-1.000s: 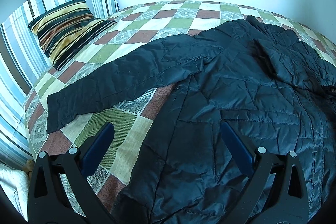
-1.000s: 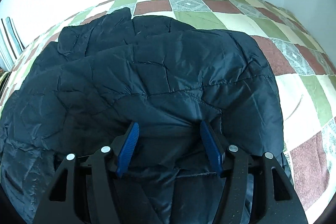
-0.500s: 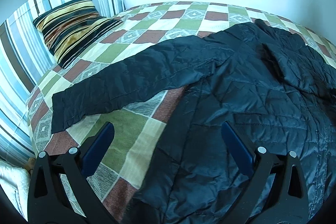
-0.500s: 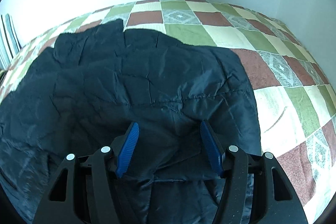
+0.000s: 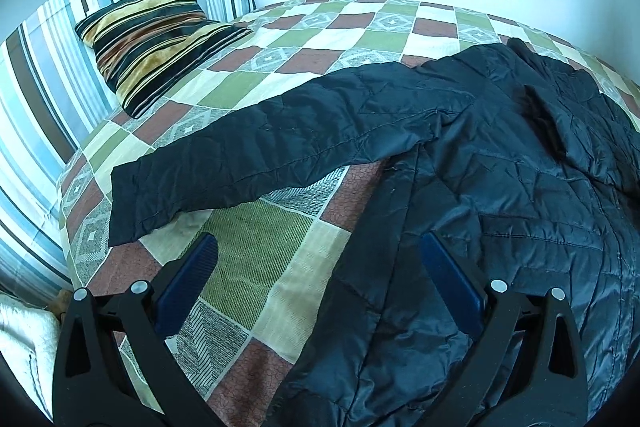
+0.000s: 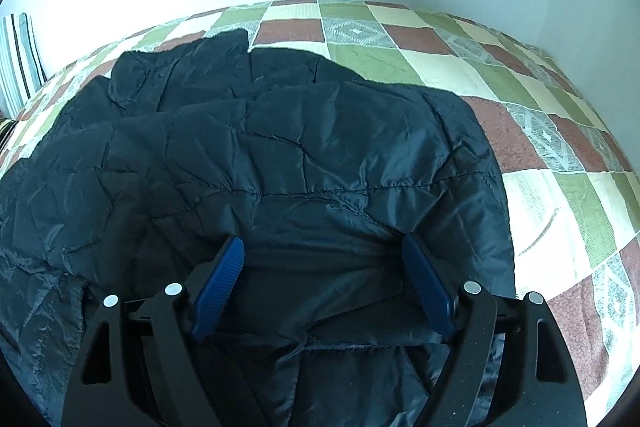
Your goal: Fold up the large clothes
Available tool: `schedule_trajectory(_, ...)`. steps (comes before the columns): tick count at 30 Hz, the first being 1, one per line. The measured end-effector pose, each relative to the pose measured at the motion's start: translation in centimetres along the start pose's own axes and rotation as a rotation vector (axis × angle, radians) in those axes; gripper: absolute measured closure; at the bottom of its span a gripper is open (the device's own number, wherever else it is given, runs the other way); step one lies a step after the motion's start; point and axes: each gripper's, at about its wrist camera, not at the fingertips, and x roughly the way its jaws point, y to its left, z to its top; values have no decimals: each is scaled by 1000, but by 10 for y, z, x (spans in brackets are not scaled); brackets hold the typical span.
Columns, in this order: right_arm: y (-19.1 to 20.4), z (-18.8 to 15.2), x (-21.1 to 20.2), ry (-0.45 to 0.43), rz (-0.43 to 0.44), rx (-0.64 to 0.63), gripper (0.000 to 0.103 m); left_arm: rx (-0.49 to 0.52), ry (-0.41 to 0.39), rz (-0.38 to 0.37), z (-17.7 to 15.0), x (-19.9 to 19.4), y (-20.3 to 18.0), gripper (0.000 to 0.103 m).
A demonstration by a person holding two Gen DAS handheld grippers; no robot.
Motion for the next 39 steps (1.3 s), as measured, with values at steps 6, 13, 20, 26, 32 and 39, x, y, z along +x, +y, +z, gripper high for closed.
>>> schedule_trajectory(6,-6,5,-14,-51,-32,35,23,2,-6,1,0,-1,0,2)
schedule_trajectory(13,-4,1,-2,-20,-65,18,23,-14,0,28,0,1,12,2)
schedule_trajectory(20,-2,-3,10,3,-83,2,23,-28,6,58,-2,3,28,2)
schedule_trajectory(26,2,-6,12,5,-104,-14,22,-52,12,73,-5,2,44,2)
schedule_trajectory(32,4,-7,13,1,-117,-23,22,-96,20,89,-9,2,69,2)
schedule_trajectory(39,4,-9,12,-4,-120,-25,22,-232,22,169,-16,9,136,2)
